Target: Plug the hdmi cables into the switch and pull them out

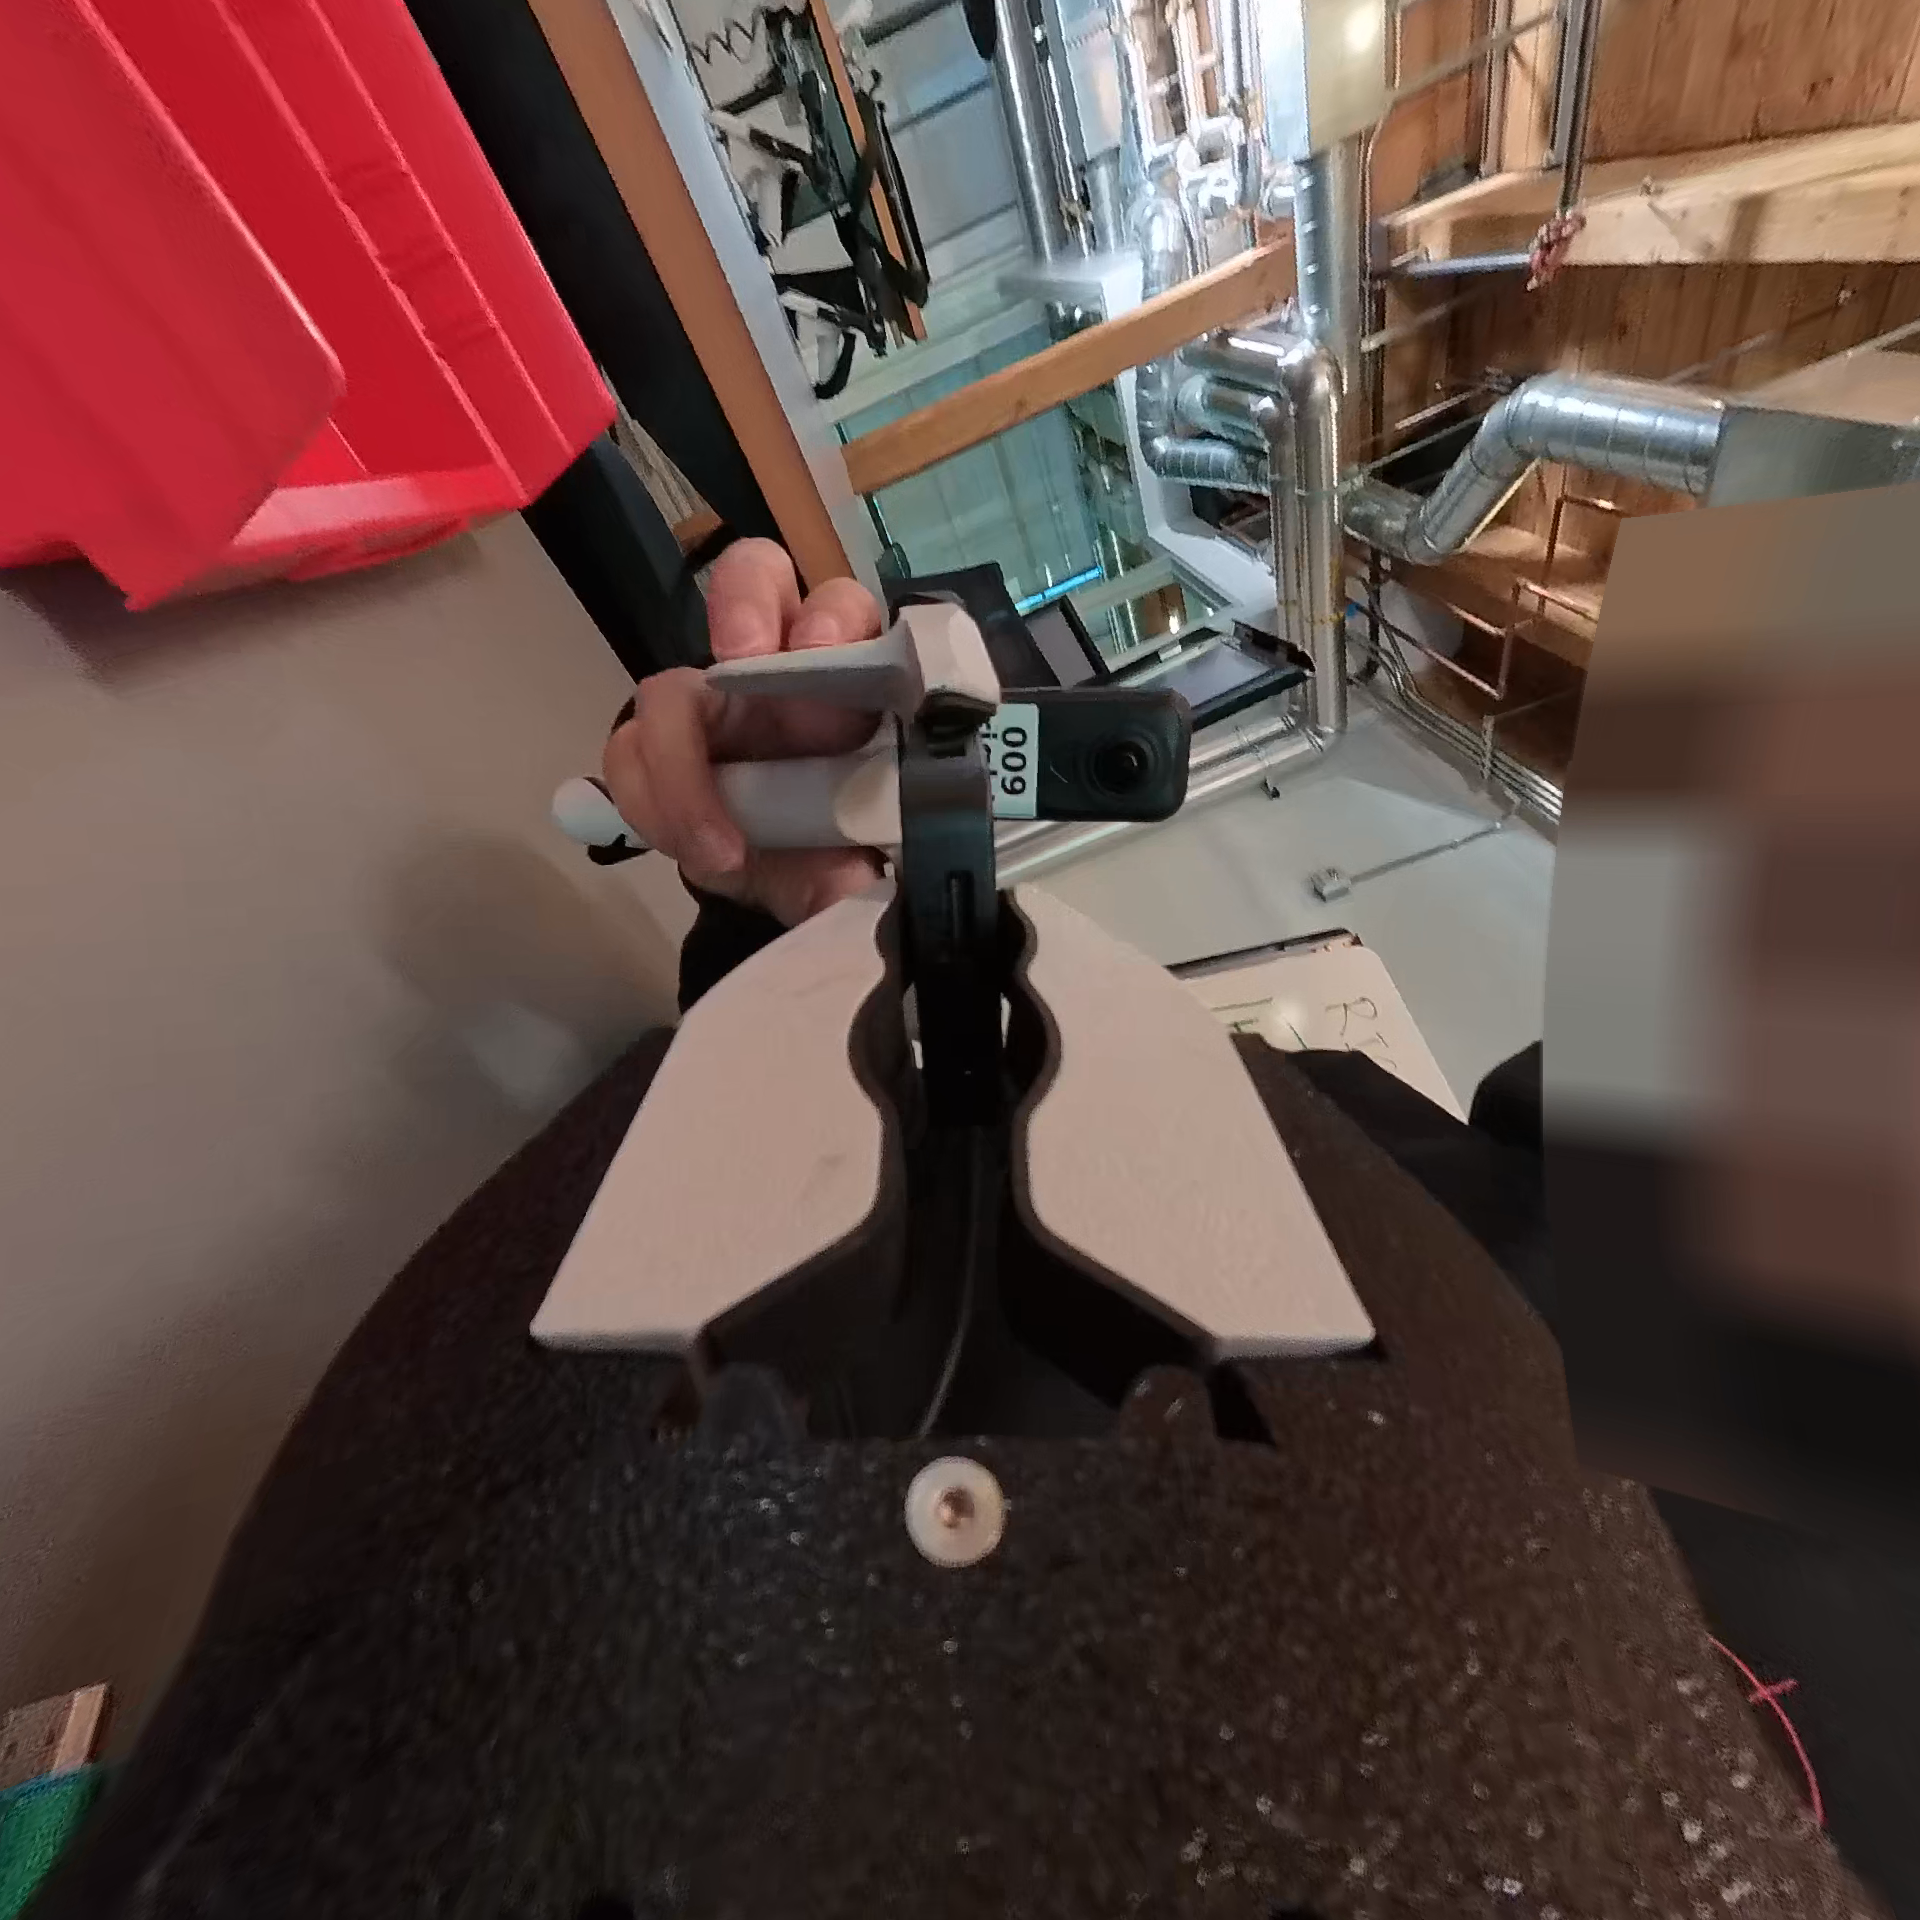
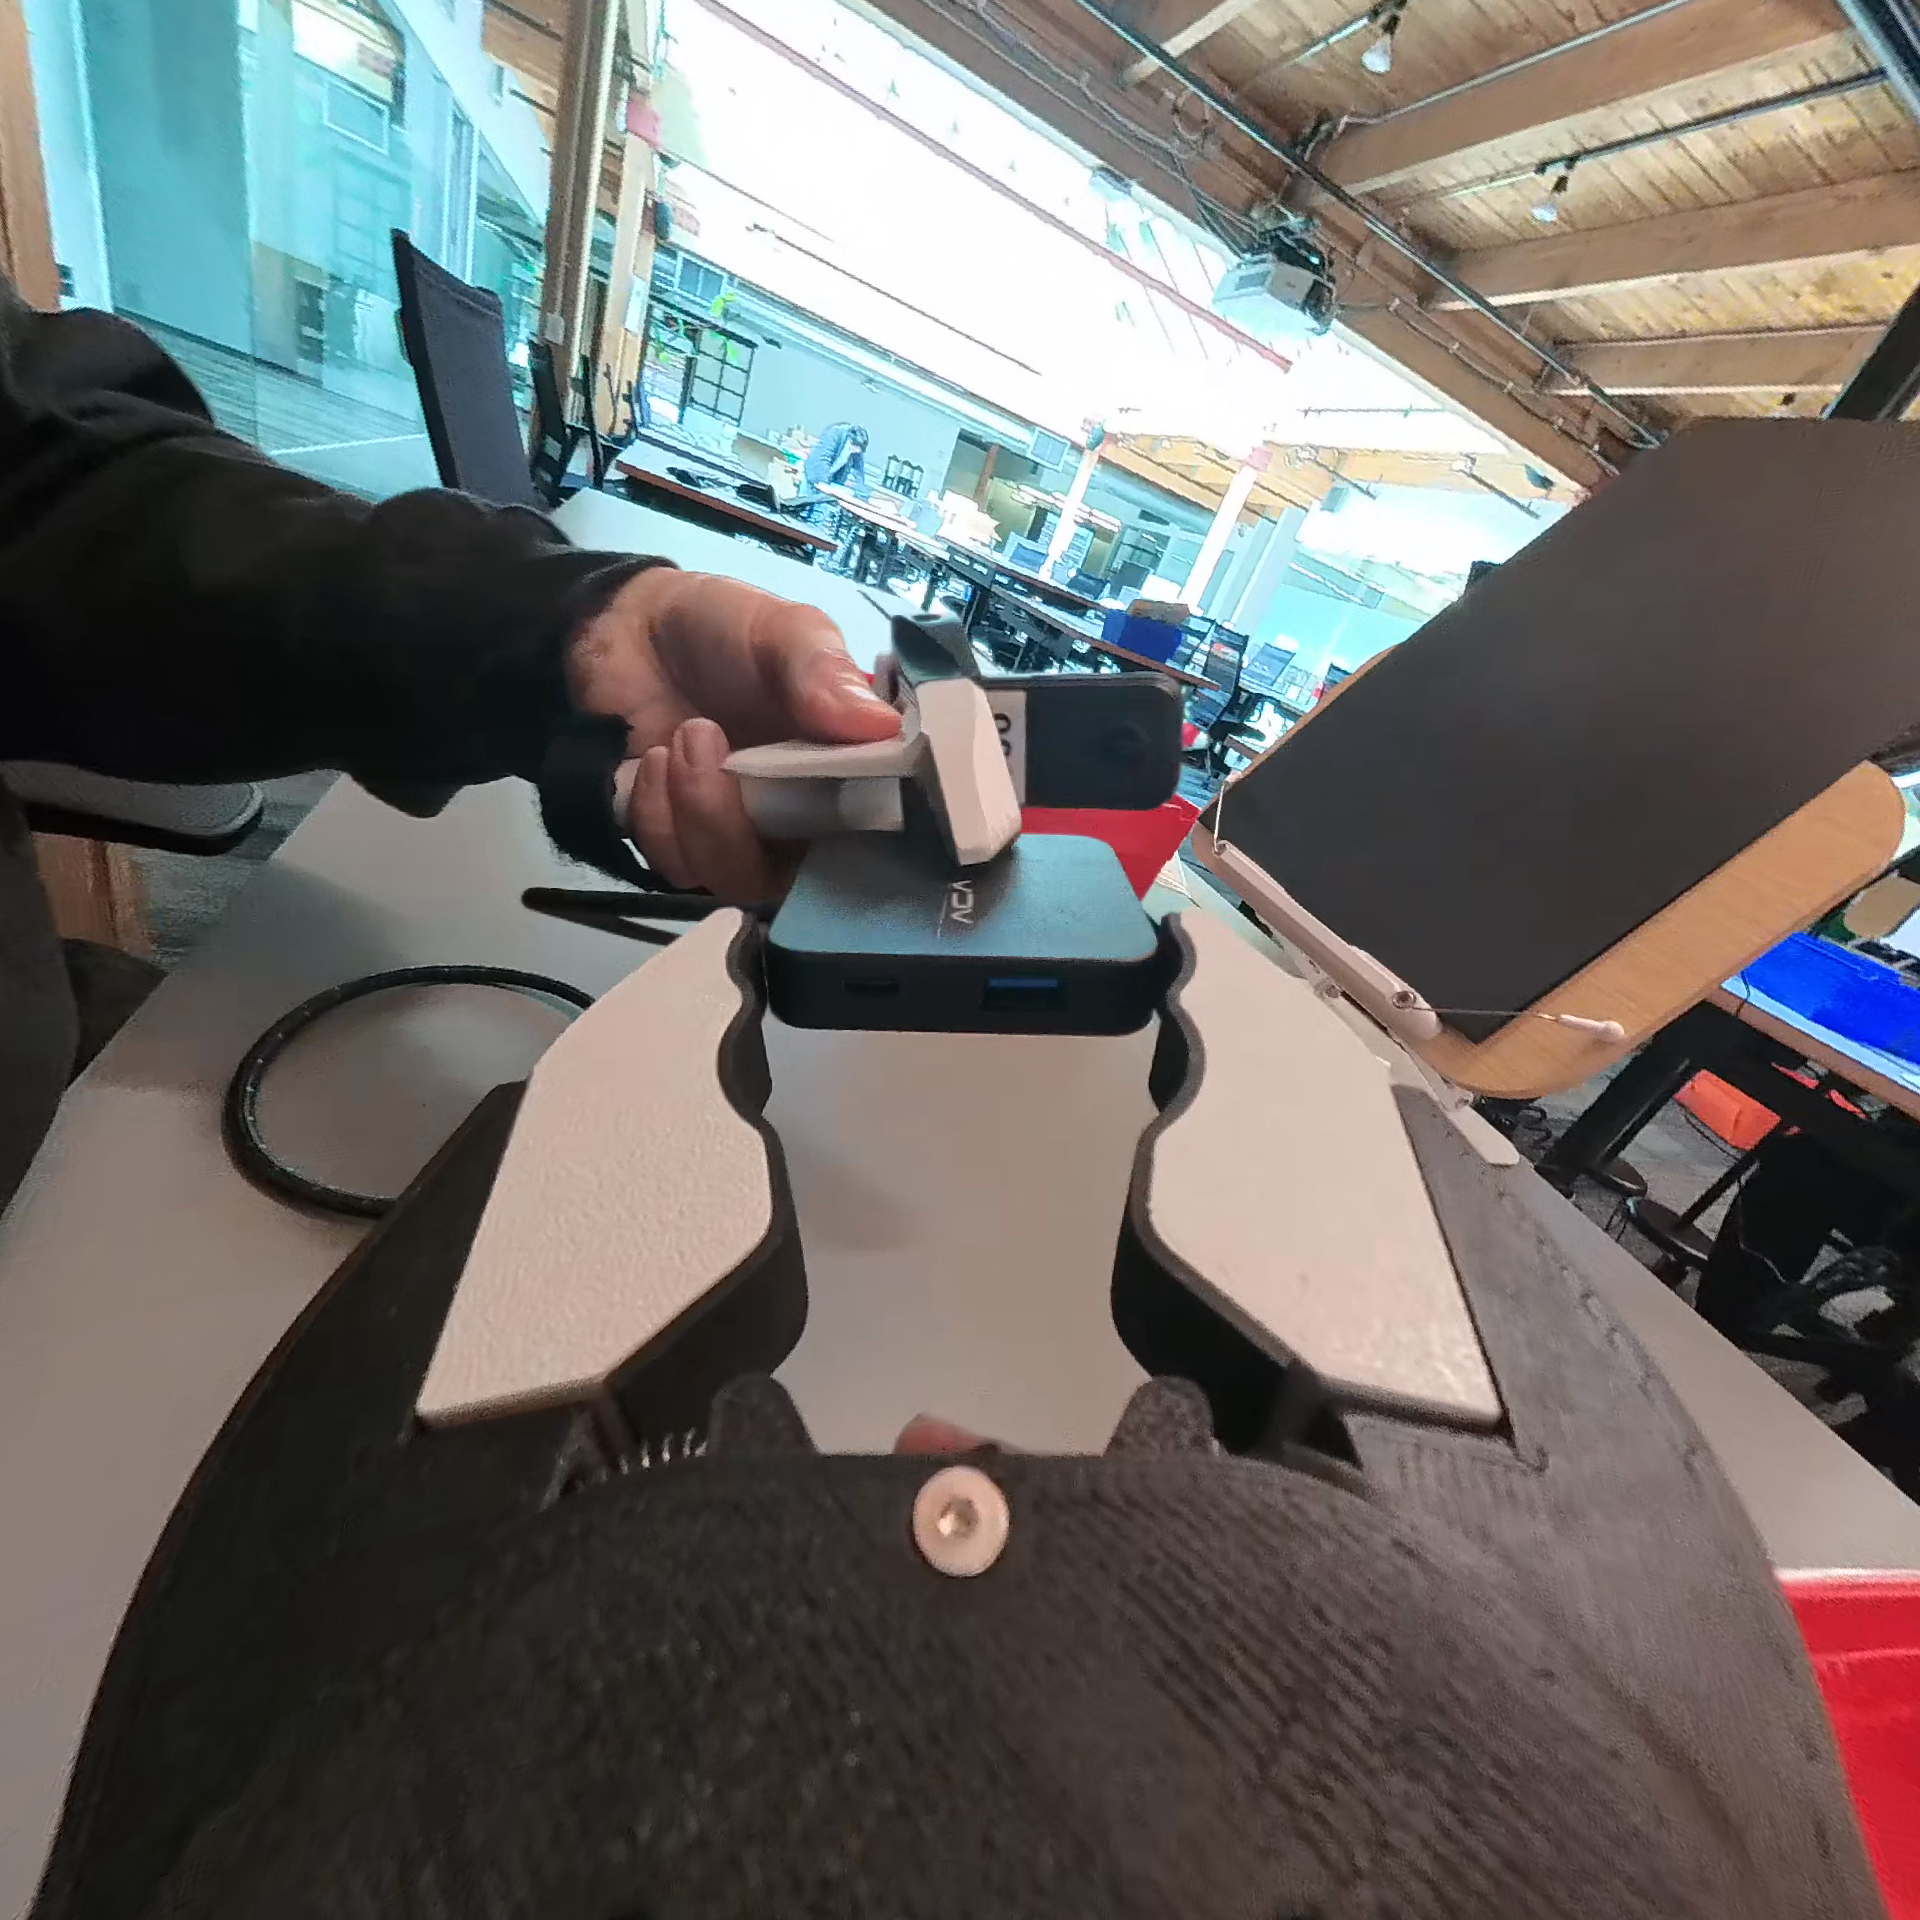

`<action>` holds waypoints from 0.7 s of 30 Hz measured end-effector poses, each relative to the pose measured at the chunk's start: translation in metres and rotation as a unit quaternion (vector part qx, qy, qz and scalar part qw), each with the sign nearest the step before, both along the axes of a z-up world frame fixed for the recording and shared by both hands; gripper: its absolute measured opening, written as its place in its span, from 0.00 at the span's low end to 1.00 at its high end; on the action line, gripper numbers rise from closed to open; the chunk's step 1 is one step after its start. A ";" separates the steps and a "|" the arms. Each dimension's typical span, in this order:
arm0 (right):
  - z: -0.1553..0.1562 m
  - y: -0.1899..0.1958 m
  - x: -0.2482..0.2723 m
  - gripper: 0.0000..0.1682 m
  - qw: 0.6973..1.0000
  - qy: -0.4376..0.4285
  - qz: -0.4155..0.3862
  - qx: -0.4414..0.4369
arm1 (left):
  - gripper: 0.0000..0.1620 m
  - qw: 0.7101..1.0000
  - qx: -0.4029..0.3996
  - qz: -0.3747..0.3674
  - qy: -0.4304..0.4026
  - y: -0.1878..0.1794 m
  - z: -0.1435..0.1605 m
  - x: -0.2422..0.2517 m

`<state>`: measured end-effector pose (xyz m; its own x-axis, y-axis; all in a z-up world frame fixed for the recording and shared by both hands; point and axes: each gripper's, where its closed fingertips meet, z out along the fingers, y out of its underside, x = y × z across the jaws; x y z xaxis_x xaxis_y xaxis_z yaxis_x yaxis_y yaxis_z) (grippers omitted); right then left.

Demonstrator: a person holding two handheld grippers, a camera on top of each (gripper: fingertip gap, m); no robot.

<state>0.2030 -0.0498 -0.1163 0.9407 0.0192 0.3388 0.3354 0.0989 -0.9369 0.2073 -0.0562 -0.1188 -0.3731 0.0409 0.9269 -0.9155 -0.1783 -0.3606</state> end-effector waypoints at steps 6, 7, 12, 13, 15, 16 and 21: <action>-0.006 0.002 0.005 0.43 1.000 0.023 -0.004 -0.011 | 0.08 1.000 0.002 0.028 0.014 0.003 -0.006 0.005; -0.007 0.003 0.006 0.42 1.000 0.025 -0.005 -0.011 | 0.08 0.999 0.003 0.034 0.016 0.004 -0.007 0.006; -0.010 0.009 0.012 0.43 0.997 0.067 -0.003 -0.022 | 0.09 0.997 -0.004 0.073 0.028 0.010 -0.008 0.014; -0.012 0.011 0.013 0.43 0.996 0.085 0.004 -0.025 | 0.09 0.996 0.002 0.081 0.027 0.012 -0.010 0.015; -0.016 0.015 0.015 0.43 0.993 0.113 0.018 -0.023 | 0.10 0.996 0.023 0.090 0.018 0.016 -0.015 0.017; -0.017 0.016 0.016 0.43 0.992 0.125 0.022 -0.021 | 0.11 0.995 0.036 0.097 0.012 0.018 -0.017 0.018; -0.015 0.012 0.022 0.43 0.985 0.164 0.049 0.014 | 0.19 0.982 0.061 0.172 -0.048 0.051 -0.004 0.026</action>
